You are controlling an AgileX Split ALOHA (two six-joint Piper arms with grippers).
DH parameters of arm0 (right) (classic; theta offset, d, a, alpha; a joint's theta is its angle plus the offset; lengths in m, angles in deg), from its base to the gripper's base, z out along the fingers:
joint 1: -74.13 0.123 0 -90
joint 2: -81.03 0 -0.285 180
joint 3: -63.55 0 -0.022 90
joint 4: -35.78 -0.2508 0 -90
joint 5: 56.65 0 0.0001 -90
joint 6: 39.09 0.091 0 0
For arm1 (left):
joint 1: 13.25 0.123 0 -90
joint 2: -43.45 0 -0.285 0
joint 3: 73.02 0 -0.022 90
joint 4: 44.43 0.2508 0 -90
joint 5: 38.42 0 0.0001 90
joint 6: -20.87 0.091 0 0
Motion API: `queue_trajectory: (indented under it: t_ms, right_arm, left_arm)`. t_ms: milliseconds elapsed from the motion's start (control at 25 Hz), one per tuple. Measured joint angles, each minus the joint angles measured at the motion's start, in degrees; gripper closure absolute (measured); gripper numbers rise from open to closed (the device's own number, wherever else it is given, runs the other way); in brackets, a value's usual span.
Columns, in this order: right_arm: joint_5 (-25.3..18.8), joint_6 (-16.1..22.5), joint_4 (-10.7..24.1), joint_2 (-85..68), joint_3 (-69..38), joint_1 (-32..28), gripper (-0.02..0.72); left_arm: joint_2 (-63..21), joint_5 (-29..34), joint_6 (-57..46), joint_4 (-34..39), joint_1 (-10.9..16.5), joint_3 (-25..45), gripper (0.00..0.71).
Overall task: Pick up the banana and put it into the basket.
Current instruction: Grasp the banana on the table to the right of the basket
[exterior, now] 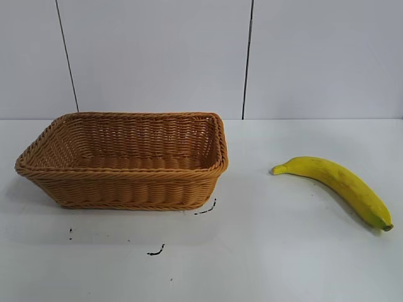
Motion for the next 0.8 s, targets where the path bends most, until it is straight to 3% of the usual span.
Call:
queue_trajectory:
  t_ms: [320, 800]
  right_arm:
    - [6.9, -11.5, -1.8, 8.4, 2.0, 0.0, 0.013]
    - [15.1, -12.2, -5.4, 20.5, 2.0, 0.0, 0.013]
  left_arm:
    - [0.0, 0.0, 0.0, 0.0, 0.0, 0.0, 0.017]
    - [0.0, 0.0, 0.0, 0.0, 0.0, 0.0, 0.017]
